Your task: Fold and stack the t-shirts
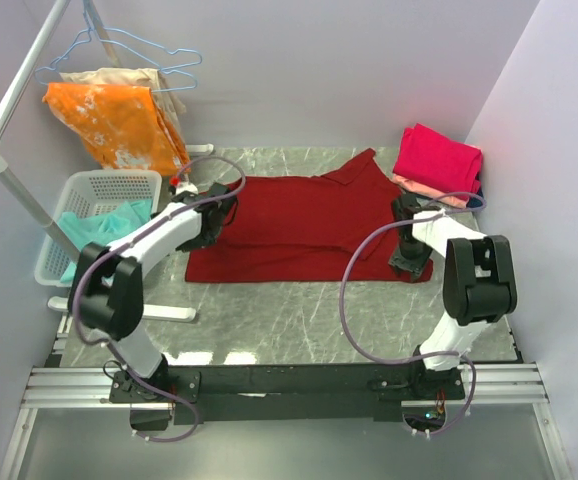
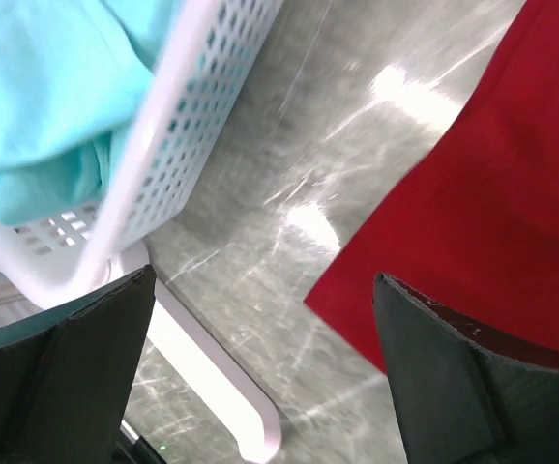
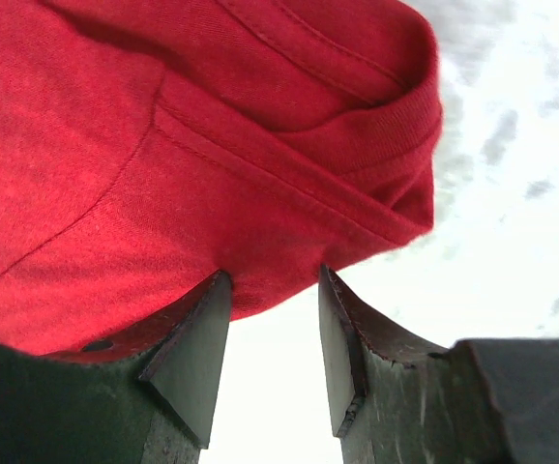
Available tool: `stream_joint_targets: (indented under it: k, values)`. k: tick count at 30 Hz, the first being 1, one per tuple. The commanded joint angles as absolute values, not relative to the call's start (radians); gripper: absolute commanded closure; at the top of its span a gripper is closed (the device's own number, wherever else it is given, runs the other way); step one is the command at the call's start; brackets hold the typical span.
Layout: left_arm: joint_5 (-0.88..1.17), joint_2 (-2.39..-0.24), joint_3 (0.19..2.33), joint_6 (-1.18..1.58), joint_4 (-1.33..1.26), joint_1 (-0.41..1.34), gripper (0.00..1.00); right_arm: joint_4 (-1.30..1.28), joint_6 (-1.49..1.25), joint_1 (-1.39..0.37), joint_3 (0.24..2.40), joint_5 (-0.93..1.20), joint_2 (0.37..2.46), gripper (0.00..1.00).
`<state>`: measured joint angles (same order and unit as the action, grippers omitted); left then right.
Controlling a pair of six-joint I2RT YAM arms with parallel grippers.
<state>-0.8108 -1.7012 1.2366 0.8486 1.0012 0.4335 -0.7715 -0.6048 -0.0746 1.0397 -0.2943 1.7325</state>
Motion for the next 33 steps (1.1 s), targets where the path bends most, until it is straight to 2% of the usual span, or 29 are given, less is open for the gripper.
stream_joint_targets:
  k: [1, 13, 16, 17, 20, 22, 27, 33]
  values:
    - [-0.765, -1.62, 1.301, 0.79, 0.969, 0.433, 0.0, -0.88, -0.643, -0.009, 0.943, -0.434, 1.741, 0.52]
    - [-0.741, -1.588, 1.315, 0.785, 0.98, 0.434, 0.01, -0.928, -0.693, -0.005, 0.948, -0.437, 1.447, 0.52]
    - [-0.738, -1.586, 1.316, 0.79, 0.979, 0.434, 0.0, -0.931, -0.68, -0.011, 0.998, -0.403, 1.339, 0.49]
    - [-0.735, -1.589, 1.318, 0.792, 0.979, 0.434, 0.01, -0.927, -0.666, -0.015, 1.005, -0.388, 1.292, 0.45]
    - [-0.712, -1.592, 1.321, 0.796, 0.974, 0.434, 0.0, -0.901, -0.64, -0.028, 1.028, -0.309, 1.24, 0.44]
    - [-0.695, -1.601, 1.324, 0.798, 0.974, 0.437, 0.01, -0.864, -0.632, -0.026, 1.016, -0.266, 1.244, 0.45]
    - [-0.687, -1.621, 1.333, 0.804, 0.982, 0.442, 0.0, -0.689, -0.638, -0.041, 0.913, -0.043, 1.308, 0.62]
    - [-0.68, -1.64, 1.338, 0.799, 0.983, 0.443, 0.01, -0.548, -0.678, -0.104, 0.865, 0.051, 1.388, 0.63]
